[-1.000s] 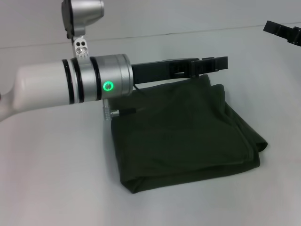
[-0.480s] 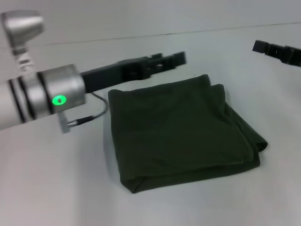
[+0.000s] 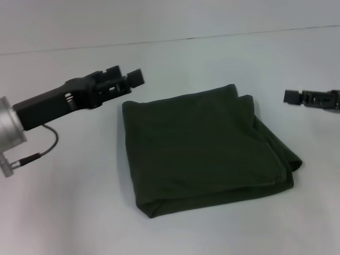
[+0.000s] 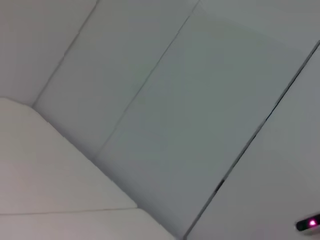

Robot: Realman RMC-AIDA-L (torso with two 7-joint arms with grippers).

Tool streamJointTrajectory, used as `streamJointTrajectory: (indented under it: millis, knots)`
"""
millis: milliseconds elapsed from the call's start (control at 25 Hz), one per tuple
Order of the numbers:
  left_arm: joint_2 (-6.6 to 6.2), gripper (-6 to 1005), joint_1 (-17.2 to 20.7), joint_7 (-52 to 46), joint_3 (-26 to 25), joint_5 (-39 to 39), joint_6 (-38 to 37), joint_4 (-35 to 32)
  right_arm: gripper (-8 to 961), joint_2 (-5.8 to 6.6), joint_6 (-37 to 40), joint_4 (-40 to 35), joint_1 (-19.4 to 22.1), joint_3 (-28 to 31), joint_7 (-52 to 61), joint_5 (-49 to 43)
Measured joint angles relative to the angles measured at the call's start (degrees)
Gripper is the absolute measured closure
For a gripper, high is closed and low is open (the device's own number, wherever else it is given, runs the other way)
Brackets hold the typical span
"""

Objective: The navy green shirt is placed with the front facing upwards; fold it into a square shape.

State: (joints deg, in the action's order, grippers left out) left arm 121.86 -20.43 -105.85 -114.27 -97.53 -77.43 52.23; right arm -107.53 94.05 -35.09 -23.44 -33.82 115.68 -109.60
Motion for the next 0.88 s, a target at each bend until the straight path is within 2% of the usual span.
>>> streamJointTrajectory:
  millis: [120, 320, 480, 880]
  knots:
    - [-0.08, 37, 0.67, 1.86, -2.67, 2.93, -1.60, 0.01, 454, 0.92, 3.26, -0.33, -0.08, 0.07, 4.56, -1.99]
    - [-0.37, 37, 0.80, 4.32, -5.30, 6.86, -3.13, -0.30, 456, 1.87, 6.87, -0.38, -0.35, 0.00, 10.38, -4.82]
    - [-0.55, 37, 0.83, 5.70, -5.81, 7.09, -3.43, -1.28, 457, 1.94, 7.51, 0.02, -0.40, 0.05, 13.14, -8.61]
    - [0.07, 38, 0.52, 6.24, -5.96, 7.15, -3.31, -1.64, 461, 1.67, 7.72, 2.32, -0.03, 0.02, 14.25, -14.35]
